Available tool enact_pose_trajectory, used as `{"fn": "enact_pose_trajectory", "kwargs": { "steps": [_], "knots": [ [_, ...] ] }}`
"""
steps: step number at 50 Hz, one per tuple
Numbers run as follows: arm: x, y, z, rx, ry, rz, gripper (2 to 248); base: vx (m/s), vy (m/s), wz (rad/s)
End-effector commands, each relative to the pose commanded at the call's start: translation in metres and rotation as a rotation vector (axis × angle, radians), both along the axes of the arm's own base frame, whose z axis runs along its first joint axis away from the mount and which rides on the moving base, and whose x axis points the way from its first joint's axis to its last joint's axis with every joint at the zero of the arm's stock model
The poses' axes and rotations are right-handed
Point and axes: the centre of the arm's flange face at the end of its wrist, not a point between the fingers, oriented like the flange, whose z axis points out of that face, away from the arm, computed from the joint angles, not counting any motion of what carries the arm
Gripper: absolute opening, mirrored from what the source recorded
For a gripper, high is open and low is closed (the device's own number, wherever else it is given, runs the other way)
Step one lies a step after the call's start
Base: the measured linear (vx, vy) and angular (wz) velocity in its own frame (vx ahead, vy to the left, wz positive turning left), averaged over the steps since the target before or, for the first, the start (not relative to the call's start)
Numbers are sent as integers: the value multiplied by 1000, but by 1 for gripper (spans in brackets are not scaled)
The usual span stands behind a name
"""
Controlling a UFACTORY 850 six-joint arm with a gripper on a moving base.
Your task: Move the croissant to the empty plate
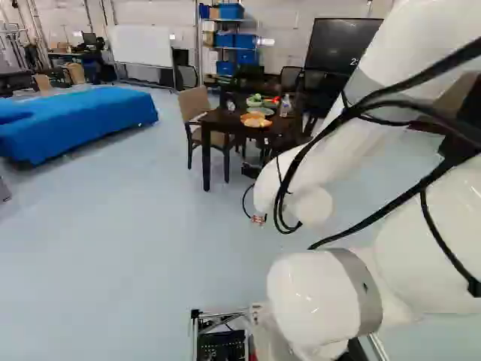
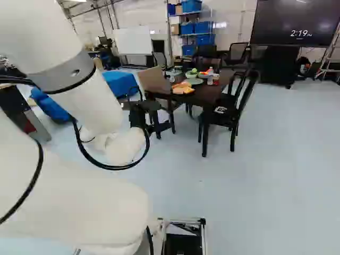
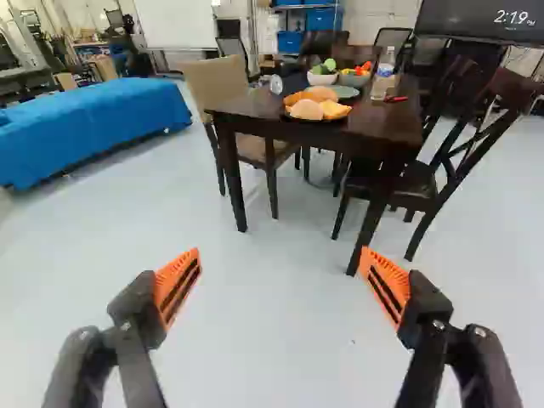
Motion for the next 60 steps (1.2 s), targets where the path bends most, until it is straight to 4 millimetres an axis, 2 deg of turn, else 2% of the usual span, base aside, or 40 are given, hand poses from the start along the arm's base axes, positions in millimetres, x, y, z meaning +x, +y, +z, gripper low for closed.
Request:
{"fn": "enact_pose_trajectory", "kwargs": {
  "steps": [60],
  "knots": [
    [0,0,0,0,0,0,247,54,2,-3]
  ]
}}
